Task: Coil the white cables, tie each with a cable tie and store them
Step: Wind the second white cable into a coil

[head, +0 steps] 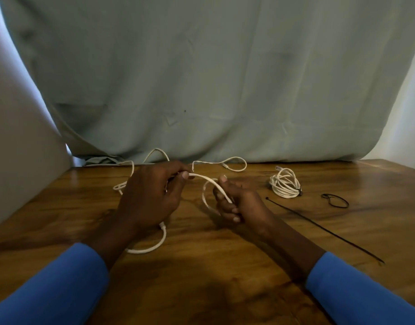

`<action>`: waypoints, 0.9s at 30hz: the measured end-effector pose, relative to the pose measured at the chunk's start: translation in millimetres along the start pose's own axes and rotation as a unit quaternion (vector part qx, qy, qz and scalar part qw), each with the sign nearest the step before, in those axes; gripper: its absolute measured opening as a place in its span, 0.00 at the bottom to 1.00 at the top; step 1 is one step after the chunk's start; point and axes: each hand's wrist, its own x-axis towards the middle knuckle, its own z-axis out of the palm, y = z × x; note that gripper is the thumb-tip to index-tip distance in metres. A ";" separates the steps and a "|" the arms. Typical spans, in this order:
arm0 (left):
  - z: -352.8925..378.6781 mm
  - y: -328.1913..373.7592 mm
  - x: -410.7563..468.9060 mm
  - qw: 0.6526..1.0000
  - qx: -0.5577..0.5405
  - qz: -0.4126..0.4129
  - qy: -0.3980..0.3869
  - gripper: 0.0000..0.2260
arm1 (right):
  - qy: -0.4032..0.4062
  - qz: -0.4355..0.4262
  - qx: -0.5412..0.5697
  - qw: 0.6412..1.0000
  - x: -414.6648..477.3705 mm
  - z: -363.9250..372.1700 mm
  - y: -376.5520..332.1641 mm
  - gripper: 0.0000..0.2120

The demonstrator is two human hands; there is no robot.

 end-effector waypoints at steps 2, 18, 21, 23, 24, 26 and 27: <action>7.1 -0.6 -1.9 0.998 -0.039 -0.041 0.002 0.10 | -0.059 0.043 0.066 0.995 3.4 -3.3 2.3 0.16; 30.0 2.8 -7.9 0.894 -0.369 -0.171 -0.190 0.12 | -0.246 0.124 0.282 0.919 3.0 -8.5 2.0 0.20; 34.8 2.9 -6.8 0.880 -0.402 -0.189 -0.165 0.13 | -0.203 0.126 0.292 0.926 4.6 -8.3 0.2 0.22; 38.9 5.1 -6.9 0.897 -0.386 -0.175 -0.127 0.11 | -0.176 0.127 0.296 0.930 4.8 -6.3 -1.2 0.24; 41.3 6.4 -7.5 0.904 -0.376 -0.167 -0.112 0.11 | -0.165 0.127 0.296 0.932 4.9 -4.0 -1.9 0.24; 45.8 7.8 -9.5 0.910 -0.369 -0.163 -0.094 0.12 | -0.151 0.124 0.290 0.937 5.1 0.5 -2.3 0.25; 47.3 7.6 -10.4 0.913 -0.364 -0.161 -0.090 0.13 | -0.148 0.121 0.283 0.940 5.1 2.2 -2.3 0.25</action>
